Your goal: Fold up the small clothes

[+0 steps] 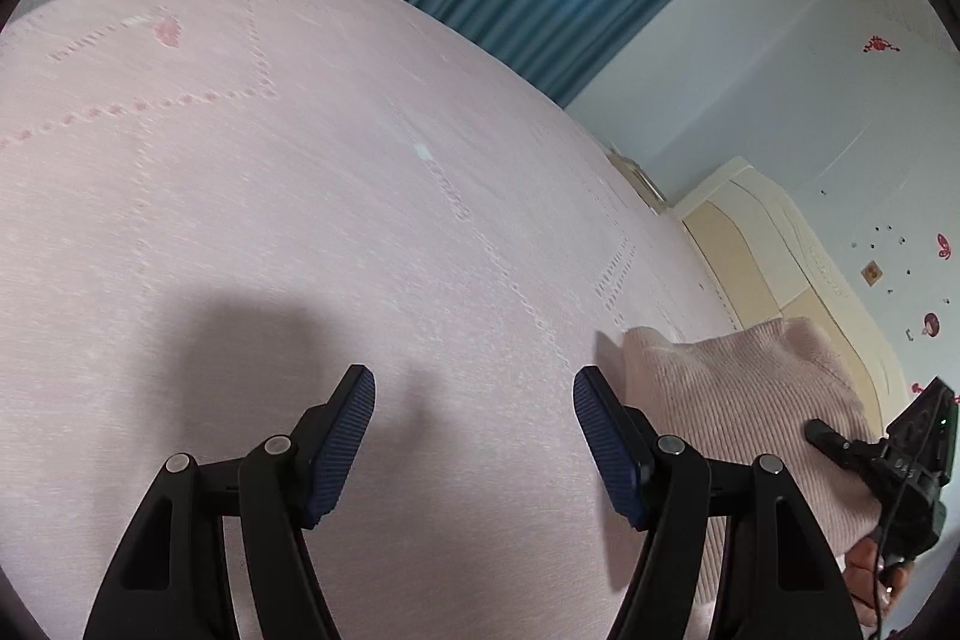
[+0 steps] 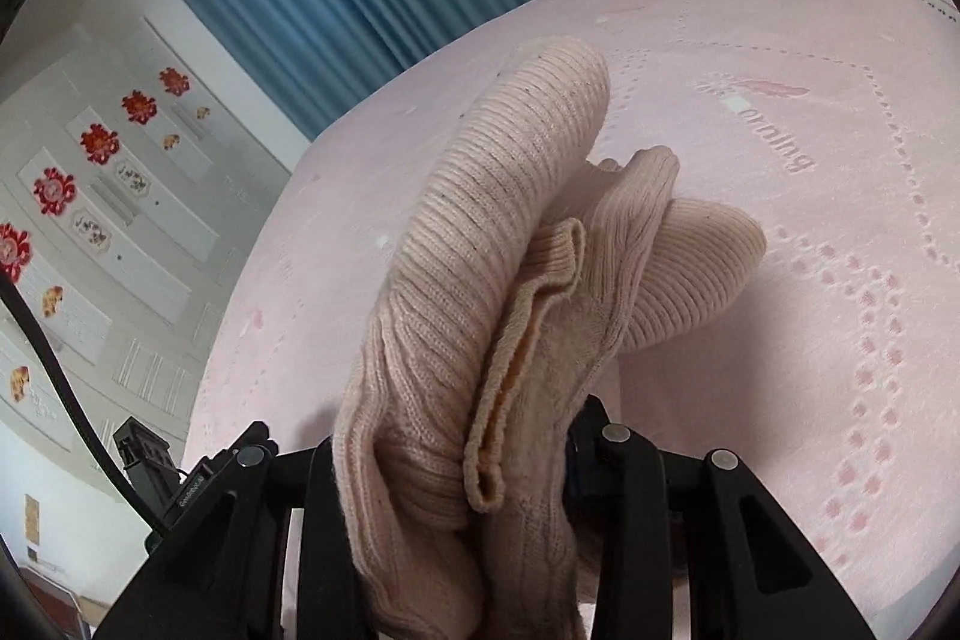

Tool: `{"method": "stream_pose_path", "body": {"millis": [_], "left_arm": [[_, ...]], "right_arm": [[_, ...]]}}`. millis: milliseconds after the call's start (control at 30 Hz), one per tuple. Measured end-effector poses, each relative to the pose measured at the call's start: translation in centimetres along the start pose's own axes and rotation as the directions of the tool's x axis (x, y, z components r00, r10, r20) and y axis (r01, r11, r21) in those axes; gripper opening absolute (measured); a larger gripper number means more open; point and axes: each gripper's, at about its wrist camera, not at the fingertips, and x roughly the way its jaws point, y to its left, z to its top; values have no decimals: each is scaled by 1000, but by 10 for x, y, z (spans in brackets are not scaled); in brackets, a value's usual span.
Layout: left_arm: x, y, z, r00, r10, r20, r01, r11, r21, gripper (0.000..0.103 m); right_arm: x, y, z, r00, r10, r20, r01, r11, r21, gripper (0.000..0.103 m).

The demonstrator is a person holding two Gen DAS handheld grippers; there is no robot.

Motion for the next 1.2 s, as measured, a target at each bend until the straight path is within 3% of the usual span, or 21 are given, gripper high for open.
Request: {"method": "stream_pose_path", "body": {"millis": [167, 300, 400, 467, 533, 567, 667, 767, 900, 1067, 1200], "left_arm": [[-23, 14, 3, 997, 62, 55, -63, 998, 26, 67], [-28, 30, 9, 996, 70, 51, -69, 997, -20, 67], [-26, 36, 12, 997, 62, 43, -60, 997, -49, 67], [-20, 36, 13, 999, 38, 28, -36, 997, -67, 67], [-12, 32, 13, 1000, 26, 13, -25, 997, -67, 67], [-9, 29, 10, 1000, 28, 9, -27, 998, -61, 67], [4, 17, 5, 999, 47, -2, -47, 999, -19, 67], [18, 4, 0, 998, 62, -22, -61, 998, 21, 67], [33, -11, -8, 997, 66, -43, -63, 996, 57, 67], [49, -27, -18, 995, 80, -66, -73, 992, 102, 67], [56, -34, -21, 993, 94, -72, -85, 988, 126, 67]], "right_arm": [[32, 42, -16, 982, 184, -46, -183, 983, 33, 35], [69, 38, -34, 956, 288, -59, -280, 953, 114, 36], [105, 6, -52, 963, 252, -91, -236, 958, 161, 37], [120, -14, -67, 984, 127, -126, -114, 988, 103, 39], [123, -27, -73, 989, 75, -127, -70, 997, 43, 45], [122, -33, -72, 987, 76, -143, -73, 997, 31, 52], [107, -37, -66, 981, 73, -178, -80, 996, -34, 56], [82, -34, -64, 993, 18, -119, -37, 988, -153, 57], [66, -33, -54, 997, 40, -60, -49, 986, -157, 57], [105, -35, -27, 996, 1, -85, -10, 994, -107, 54], [140, -40, -10, 986, 65, -154, -72, 997, -39, 45]]}}
